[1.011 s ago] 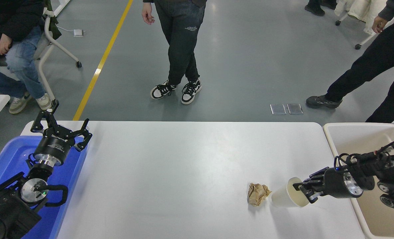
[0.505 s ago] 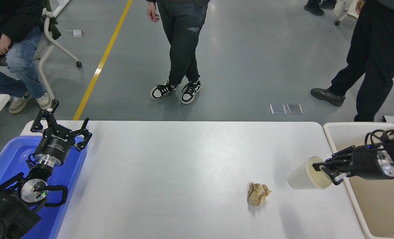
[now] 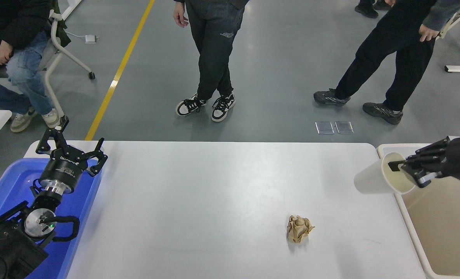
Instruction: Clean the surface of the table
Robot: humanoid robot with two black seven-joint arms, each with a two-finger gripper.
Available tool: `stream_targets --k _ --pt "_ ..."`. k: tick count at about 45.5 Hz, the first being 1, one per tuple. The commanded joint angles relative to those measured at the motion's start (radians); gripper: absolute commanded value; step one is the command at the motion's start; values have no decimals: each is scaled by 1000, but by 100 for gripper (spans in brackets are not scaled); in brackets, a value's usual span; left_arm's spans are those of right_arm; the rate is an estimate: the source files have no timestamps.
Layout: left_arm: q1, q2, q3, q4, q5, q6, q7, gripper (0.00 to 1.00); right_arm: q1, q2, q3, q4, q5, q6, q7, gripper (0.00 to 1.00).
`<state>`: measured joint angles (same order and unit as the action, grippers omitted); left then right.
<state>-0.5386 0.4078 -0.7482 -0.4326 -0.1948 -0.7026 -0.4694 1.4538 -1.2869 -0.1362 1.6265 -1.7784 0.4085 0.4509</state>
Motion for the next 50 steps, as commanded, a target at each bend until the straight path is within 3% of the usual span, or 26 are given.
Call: stream_targets --k 1,10,20,38,50 --pt "0 0 0 0 0 0 0 100 36 -31 1 -5 14 26 3 0" --pt "0 0 1 0 0 0 0 100 25 -83 0 -120 59 12 3 0" --pt "0 0 1 0 0 0 0 100 -18 -92 -16 -339 249 -37 8 0" --pt "0 0 1 0 0 0 0 100 -348 14 -6 -715 669 -244 40 0" --pt "0 -1 1 0 0 0 0 100 -619 221 1 -997 1010 -313 75 0"
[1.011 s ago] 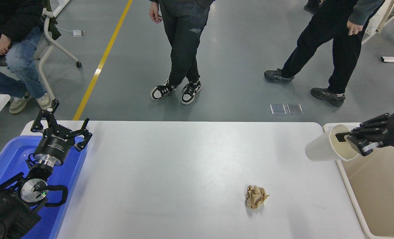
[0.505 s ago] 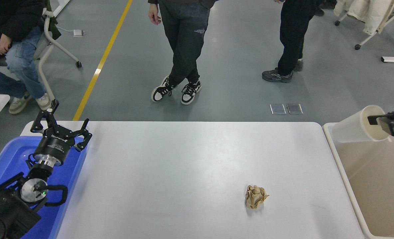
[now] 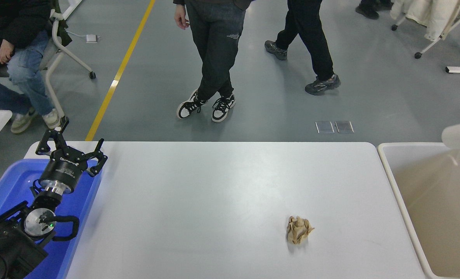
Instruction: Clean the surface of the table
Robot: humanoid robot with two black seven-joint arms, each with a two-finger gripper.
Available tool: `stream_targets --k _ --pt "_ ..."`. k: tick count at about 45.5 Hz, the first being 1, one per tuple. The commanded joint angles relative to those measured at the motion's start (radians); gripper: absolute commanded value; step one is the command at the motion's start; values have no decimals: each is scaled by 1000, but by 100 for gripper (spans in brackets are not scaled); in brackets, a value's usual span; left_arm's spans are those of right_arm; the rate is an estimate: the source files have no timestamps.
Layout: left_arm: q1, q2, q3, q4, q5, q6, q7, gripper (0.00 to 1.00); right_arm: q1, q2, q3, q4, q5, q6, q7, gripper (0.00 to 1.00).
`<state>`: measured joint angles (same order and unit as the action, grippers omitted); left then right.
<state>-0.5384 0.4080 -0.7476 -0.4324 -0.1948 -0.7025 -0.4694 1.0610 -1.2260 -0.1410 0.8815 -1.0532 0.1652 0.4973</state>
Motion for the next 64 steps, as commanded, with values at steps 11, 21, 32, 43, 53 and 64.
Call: stream_targets --k 11,21,32,43,53,64 --pt "0 0 1 0 0 0 0 100 -400 373 8 -536 507 -70 40 0" --pt "0 0 -1 0 0 0 0 100 -493 531 6 -732 616 -69 38 0" --pt "0 0 1 0 0 0 0 100 -530 668 8 -869 687 -70 3 0" --pt "0 0 1 0 0 0 0 100 -530 747 8 -921 800 -90 -108 0" --pt "0 0 -1 0 0 0 0 100 -530 766 24 -921 808 -124 -174 0" --pt "0 -1 -1 0 0 0 0 100 -530 767 31 -921 812 -133 -184 0"
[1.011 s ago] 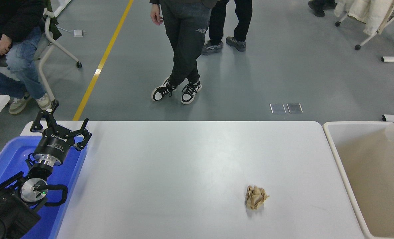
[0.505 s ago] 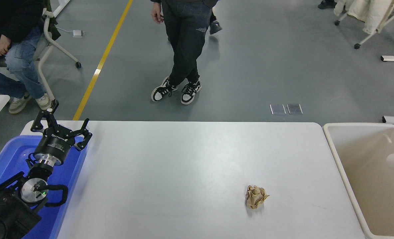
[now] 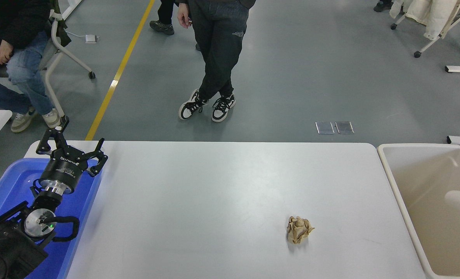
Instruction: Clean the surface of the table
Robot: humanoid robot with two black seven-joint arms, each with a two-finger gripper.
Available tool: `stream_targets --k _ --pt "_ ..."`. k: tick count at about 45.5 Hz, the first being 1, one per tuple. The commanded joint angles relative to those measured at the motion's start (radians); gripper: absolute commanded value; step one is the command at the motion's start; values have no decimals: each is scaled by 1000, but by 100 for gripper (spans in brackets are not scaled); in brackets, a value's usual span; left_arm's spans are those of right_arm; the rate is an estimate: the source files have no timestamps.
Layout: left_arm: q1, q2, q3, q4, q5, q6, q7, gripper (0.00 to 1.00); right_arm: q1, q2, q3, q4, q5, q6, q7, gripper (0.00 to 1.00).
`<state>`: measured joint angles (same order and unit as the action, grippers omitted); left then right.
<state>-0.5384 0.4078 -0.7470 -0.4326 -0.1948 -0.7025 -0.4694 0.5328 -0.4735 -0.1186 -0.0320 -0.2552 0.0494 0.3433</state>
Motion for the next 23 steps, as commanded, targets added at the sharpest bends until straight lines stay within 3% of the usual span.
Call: stream_targets --k 1,10,11,15,16,17,23 --pt "0 0 0 0 0 0 0 100 -2 15 8 -8 14 -20 -30 0" --pt "0 0 0 0 0 0 0 100 -1 19 28 -8 14 -28 -76 0" --pt "0 -1 0 0 0 0 0 100 -1 19 43 -8 16 -29 -98 22" --pt "0 0 -2 0 0 0 0 100 -1 18 74 -8 24 -28 -107 59" --pt "0 0 0 0 0 0 0 100 -1 18 82 -8 24 -26 -107 94" --pt "0 0 0 0 0 0 0 100 1 19 82 -6 24 -25 -107 100" --pt "0 0 -2 0 0 0 0 100 3 19 83 -9 39 -31 -107 100"
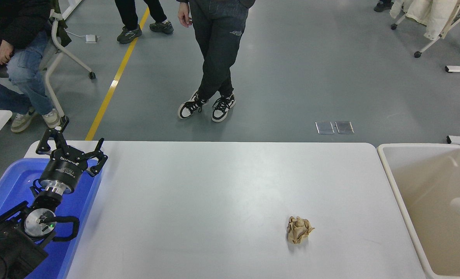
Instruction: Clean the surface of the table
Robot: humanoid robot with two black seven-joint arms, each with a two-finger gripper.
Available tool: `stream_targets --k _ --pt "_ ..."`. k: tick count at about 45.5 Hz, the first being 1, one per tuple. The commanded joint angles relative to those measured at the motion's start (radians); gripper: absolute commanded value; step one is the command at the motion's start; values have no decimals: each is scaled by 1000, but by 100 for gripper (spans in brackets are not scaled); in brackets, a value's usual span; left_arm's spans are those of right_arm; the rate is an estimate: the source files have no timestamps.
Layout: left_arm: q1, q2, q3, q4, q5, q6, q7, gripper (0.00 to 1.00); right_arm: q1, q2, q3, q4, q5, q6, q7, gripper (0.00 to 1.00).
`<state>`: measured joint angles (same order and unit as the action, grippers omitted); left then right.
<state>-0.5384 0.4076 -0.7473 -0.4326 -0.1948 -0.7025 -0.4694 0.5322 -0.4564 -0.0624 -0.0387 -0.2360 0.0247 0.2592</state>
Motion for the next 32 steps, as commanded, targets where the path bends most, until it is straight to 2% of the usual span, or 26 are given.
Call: stream_targets --k 1,15,25,32 --pt "0 -1 0 0 0 0 0 100 5 2 27 -3 29 -6 -23 100" --pt "0 0 0 0 0 0 0 100 17 -18 84 2 83 -8 -18 100" --pt "0 0 0 0 0 0 0 100 60 -62 320 54 83 -3 -14 100" --pt "0 0 -1 0 0 0 0 100 65 -91 565 169 83 6 -9 100"
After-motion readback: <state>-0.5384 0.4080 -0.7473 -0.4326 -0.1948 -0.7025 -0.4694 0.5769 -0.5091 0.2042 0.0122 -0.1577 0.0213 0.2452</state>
